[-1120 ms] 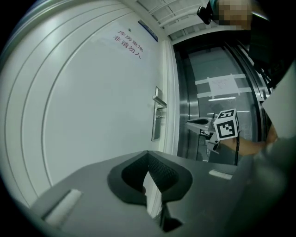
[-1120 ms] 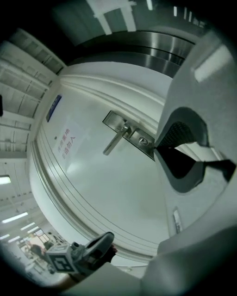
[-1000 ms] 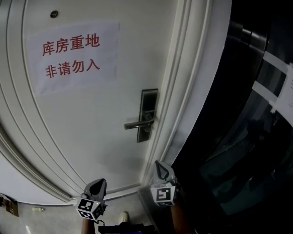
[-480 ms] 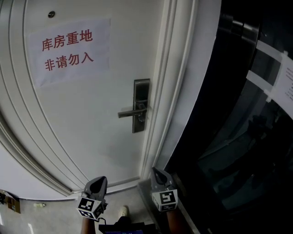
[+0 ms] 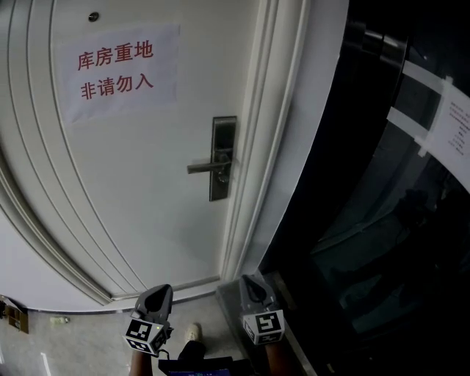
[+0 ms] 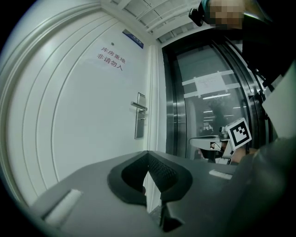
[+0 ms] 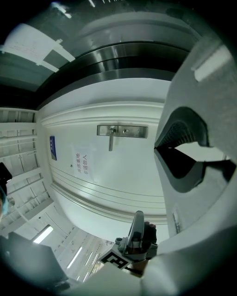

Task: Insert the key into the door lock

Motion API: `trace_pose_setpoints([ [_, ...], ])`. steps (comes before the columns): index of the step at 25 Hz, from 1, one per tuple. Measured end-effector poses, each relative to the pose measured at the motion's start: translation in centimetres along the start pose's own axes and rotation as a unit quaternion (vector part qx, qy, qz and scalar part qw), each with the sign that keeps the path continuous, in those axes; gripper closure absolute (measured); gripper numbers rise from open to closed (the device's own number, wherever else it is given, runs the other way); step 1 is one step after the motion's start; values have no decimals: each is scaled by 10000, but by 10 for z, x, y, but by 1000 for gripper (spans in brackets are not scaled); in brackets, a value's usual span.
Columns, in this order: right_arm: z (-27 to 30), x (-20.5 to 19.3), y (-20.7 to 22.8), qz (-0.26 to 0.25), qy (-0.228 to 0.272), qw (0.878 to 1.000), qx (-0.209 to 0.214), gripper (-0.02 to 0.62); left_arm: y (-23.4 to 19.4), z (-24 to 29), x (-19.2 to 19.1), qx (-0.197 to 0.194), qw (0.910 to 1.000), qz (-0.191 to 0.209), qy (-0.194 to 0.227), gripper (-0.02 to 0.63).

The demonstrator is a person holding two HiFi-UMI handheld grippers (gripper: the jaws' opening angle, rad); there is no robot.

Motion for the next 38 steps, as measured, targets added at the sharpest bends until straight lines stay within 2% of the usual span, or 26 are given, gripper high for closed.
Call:
trace_pose_setpoints([
  [16,-60,-8,-21,86,140,9998,85,594,34,-48,-18,144,9999,-13,43,604],
  [38,-74,-13,-18,13,174,9996,202,594,53,-47,-23,160,9999,59,12,604],
])
Point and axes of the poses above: the fingertips, and each gripper's own axes: z forward along the fingers, y to its right, x out of its top, the point moved 1 cm from there along -z, backward along the fingers, and after that the axes turned 12 degrees about -z, right-handed, at the moved point
